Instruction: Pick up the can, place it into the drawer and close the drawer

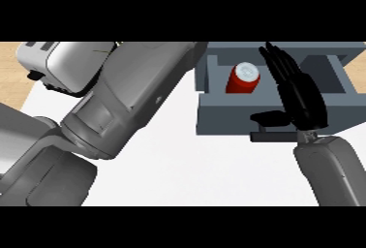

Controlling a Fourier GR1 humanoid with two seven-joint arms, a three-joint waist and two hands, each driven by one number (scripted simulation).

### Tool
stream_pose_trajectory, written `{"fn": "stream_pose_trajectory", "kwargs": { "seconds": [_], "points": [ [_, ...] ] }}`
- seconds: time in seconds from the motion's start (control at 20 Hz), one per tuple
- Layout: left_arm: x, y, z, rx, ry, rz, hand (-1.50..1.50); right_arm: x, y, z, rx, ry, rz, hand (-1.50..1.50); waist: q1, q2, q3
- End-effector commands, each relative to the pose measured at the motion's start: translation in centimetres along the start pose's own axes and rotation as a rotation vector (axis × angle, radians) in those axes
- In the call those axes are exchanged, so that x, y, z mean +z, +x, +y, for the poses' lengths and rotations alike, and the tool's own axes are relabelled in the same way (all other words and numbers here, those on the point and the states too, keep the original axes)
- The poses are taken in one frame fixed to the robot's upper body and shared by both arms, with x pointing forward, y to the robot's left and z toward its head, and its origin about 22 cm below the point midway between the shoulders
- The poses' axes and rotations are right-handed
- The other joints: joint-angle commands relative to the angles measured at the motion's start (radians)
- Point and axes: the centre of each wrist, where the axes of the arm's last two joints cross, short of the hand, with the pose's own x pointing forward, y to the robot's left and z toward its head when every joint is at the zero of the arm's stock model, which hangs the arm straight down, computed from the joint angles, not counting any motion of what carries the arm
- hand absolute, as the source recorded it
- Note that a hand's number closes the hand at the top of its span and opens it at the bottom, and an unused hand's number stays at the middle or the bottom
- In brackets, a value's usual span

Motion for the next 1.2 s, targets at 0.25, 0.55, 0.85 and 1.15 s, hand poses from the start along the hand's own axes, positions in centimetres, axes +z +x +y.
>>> {"fn": "stream_pose_trajectory", "kwargs": {
  "seconds": [0.25, 0.55, 0.85, 1.15],
  "points": [
    [-0.5, -0.9, 1.8, 0.010, 0.036, 0.018, -1.50, -3.7, -0.4, 6.1, 0.100, -0.003, -0.011, -1.50, 0.020, -0.010, -0.001],
    [-1.2, -1.6, 4.8, -0.017, 0.032, 0.007, -1.50, -5.9, -1.7, 7.5, 0.188, -0.104, 0.046, -1.50, 0.050, -0.009, -0.001],
    [-1.7, -0.9, 7.5, -0.025, 0.044, 0.031, -1.50, -9.7, -1.9, 5.8, 0.207, -0.161, 0.071, -1.50, 0.068, -0.009, -0.001],
    [-1.3, -2.1, 8.7, -0.017, 0.046, 0.055, -1.50, -11.5, -0.8, 6.1, 0.245, -0.218, 0.059, -1.50, 0.082, -0.005, -0.001]
  ]
}}
